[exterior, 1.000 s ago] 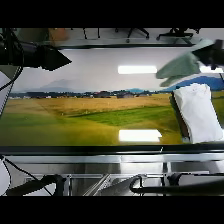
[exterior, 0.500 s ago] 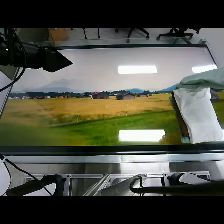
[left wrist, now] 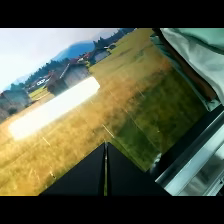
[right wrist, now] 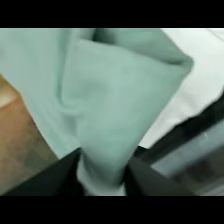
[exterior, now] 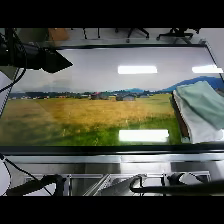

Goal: Fold the shirts.

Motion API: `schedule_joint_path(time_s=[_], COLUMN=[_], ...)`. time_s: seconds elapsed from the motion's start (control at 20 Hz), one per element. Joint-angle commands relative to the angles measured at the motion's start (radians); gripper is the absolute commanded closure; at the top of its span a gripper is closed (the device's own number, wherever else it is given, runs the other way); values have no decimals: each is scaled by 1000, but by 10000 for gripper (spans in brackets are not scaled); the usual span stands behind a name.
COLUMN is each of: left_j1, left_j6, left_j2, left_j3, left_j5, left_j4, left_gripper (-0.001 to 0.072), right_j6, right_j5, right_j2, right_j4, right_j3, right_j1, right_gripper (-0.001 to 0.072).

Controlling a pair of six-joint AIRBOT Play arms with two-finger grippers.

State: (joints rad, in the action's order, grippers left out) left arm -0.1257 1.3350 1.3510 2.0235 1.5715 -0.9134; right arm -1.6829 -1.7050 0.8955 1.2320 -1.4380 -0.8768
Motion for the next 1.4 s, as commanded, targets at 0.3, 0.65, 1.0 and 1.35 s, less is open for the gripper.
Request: schedule_joint_path(time_s=[0.3, 0.65, 1.0, 1.35], left_j1=[0, -1, 0, 0], left_j6=[-8, -37, -64, -63], left_j2=[1, -132, -304, -342], left_j3=[0, -473, -954, -1014], left_j5=[-6, -175, -351, -369], left_j4=[-2, 0, 0, -2], left_gripper=[696, 697, 697, 695], right_j6=[8, 151, 84, 82], right_j5=[127, 372, 663, 663], right_j2=[-20, -48, -47, -45], right_j4=[-118, -327, -105, -117], right_j3=[97, 153, 346, 359], right_j1=[3, 415, 1022, 1054], right_gripper=[410, 691, 691, 691])
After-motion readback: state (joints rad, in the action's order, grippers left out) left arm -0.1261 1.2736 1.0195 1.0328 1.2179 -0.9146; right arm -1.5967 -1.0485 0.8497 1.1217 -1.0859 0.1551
